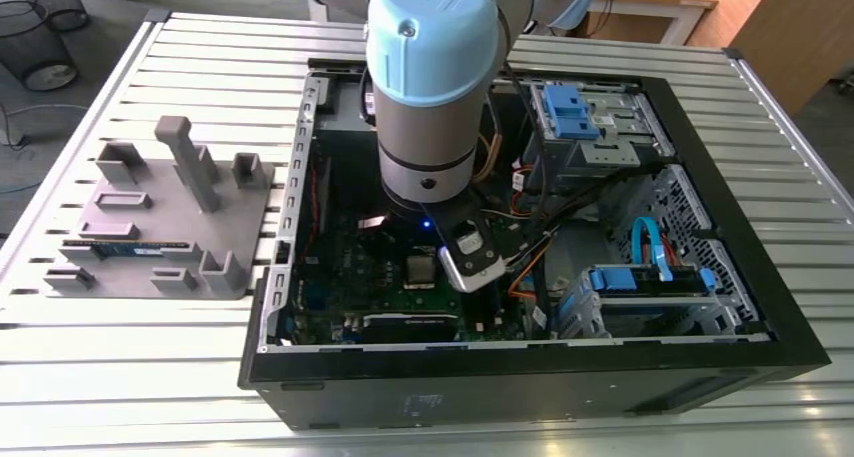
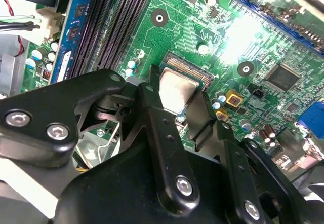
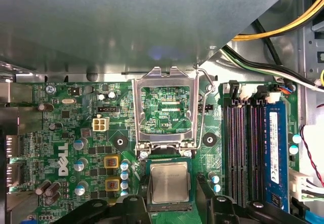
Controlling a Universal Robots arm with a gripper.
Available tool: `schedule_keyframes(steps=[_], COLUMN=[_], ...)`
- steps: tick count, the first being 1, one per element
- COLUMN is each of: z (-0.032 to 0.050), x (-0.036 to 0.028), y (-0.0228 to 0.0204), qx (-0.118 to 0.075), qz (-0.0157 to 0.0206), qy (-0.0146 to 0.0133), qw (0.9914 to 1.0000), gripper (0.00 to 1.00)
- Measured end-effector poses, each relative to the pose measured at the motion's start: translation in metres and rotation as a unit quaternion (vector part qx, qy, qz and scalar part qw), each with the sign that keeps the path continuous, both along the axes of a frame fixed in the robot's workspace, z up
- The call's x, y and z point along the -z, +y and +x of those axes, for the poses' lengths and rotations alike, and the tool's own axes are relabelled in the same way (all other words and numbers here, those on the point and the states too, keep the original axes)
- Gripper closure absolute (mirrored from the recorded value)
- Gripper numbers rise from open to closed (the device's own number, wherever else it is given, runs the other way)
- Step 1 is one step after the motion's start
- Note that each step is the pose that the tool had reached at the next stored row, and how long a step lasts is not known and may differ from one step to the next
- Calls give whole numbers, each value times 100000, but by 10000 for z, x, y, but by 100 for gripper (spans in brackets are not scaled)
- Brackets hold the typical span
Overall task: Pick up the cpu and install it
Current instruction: 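Place the cpu into insertion slot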
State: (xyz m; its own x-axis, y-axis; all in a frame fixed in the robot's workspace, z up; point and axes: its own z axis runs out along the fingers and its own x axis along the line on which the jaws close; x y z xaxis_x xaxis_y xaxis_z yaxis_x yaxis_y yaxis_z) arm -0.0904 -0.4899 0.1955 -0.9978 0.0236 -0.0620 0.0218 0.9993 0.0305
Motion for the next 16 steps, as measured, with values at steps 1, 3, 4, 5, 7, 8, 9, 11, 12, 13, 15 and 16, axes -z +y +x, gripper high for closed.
schedule_keyframes(steps=[1, 3, 4, 5, 7, 8, 9, 11, 12, 13, 15, 16], z=[0, -2, -2, -3, -3, -3, -3, -3, -4, -4, -3, -3], x=[1, 0, 0, 0, 0, 1, 2, 17, 25, 34, 37, 39], y=[2, 2, 2, 2, 2, 2, 2, 6, 8, 13, 23, 25], qx=[-18, -34, -39, -31, -29, -31, -30, -39, -62, -107, -158, -164], qz=[-3, -14, -13, -13, -15, -12, -14, 2, -14, -10, -24, -12], qy=[-1, 6, 6, 6, 7, 5, 8, -2, 5, 4, 9, 2], qw=[100000, 100000, 100000, 100000, 100000, 100000, 100000, 100000, 100000, 100000, 100000, 100000], gripper=[52, 52, 52, 52, 51, 51, 51, 45, 45, 45, 45, 45])
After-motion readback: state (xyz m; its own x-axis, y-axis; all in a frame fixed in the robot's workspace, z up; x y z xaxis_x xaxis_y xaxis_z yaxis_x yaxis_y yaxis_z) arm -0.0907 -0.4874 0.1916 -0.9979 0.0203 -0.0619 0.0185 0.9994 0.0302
